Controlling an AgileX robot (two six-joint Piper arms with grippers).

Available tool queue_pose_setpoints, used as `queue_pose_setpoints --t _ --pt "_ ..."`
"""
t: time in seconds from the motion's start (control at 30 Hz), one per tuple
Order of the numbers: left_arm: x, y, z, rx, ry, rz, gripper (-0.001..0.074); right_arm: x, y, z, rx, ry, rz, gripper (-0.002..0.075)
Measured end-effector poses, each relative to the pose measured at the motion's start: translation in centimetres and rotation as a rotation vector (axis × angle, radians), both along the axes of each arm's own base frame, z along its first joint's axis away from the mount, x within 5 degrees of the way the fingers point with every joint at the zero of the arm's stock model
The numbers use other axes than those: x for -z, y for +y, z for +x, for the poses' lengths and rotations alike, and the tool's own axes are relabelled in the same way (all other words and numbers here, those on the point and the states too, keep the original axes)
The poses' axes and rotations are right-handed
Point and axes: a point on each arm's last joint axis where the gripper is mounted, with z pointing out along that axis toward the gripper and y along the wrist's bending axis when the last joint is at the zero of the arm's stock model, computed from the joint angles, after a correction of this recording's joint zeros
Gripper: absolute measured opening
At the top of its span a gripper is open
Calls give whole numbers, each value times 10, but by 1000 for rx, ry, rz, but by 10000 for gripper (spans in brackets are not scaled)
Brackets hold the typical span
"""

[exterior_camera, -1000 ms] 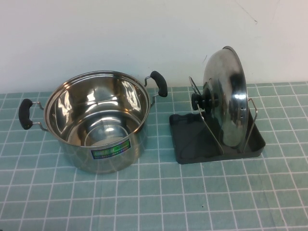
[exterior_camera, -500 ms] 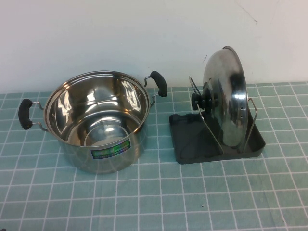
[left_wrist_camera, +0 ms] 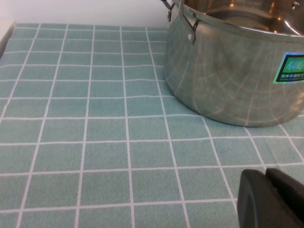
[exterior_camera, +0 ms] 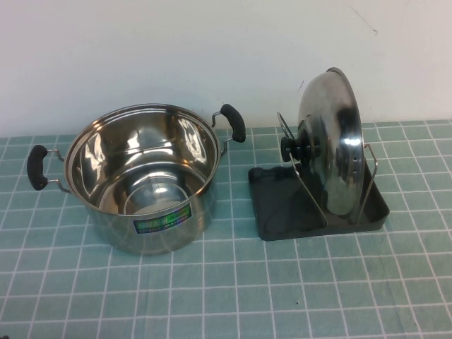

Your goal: Put pot lid on rack

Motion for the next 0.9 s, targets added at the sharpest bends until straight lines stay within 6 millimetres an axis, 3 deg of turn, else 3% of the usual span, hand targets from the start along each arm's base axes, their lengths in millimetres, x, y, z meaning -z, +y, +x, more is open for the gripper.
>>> queue_pose_setpoints --t 0.27,0.5,0.6,0.8,0.9 --pt "0 0 0 -1 0 0 -1 -1 0 -1 0 -12 -3 0" --pt "0 0 0 -1 0 0 -1 -1 -10 -13 133 -187 12 0" --pt "0 0 0 0 0 2 -1 16 -16 -13 227 -260 38 -1" --pt "0 0 0 0 0 4 -1 74 -22 -9 351 -254 127 -1" --pt "0 0 0 0 0 4 -1 79 -23 -12 368 -241 134 -1"
